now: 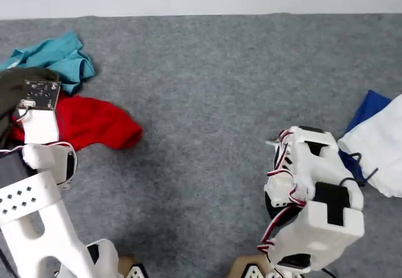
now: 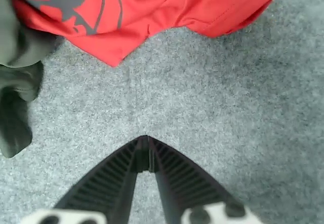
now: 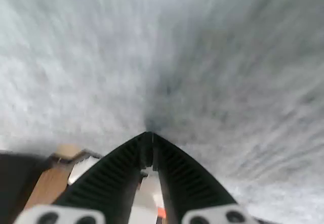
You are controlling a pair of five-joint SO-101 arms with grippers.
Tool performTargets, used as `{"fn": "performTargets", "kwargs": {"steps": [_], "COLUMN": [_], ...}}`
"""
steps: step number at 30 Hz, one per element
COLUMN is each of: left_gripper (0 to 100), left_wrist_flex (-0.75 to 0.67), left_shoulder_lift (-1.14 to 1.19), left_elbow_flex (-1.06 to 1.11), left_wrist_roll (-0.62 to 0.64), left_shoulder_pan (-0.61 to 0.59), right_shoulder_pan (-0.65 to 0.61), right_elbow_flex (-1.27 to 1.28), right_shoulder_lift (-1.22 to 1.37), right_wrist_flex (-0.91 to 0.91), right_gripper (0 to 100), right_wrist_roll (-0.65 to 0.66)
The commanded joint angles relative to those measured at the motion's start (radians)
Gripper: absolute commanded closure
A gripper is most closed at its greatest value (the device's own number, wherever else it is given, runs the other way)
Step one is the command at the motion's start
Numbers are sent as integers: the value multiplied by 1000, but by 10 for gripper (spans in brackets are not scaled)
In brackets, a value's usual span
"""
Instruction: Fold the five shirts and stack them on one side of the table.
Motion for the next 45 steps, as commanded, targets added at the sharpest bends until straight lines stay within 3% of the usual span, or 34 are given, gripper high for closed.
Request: {"fn": "performTargets", "kwargs": {"steps": [1, 11, 15, 18, 23, 28, 35, 45], "left_gripper": [996, 991, 890, 833, 804, 776, 769, 773], "left_wrist_flex": [8, -46, -141, -204, -219, -261, -276, -313], "left_shoulder_lift": [-31, -25, -21, 25, 196, 408, 687, 1091], "left_elbow_flex": [-1, -4, 2, -5, -47, -145, -314, -570], "left_wrist_roll": [-6, -5, -5, -5, -92, -97, -183, -181], "left_shoulder_pan": [3, 3, 6, 18, 92, 161, 264, 327], "right_shoulder_pan": [8, 8, 44, 131, 317, 441, 467, 469], "right_elbow_flex": [0, 2, 6, 6, 0, 0, 0, 0], "right_shoulder_lift": [-188, -871, -1013, -1030, -1000, -1000, -1000, -1000], "right_wrist_flex": [61, 59, 59, 58, 70, 125, 188, 288], "right_gripper": [990, 990, 990, 990, 990, 990, 990, 990], "right_wrist_roll": [14, 14, 8, 8, 8, 11, 9, 8]}}
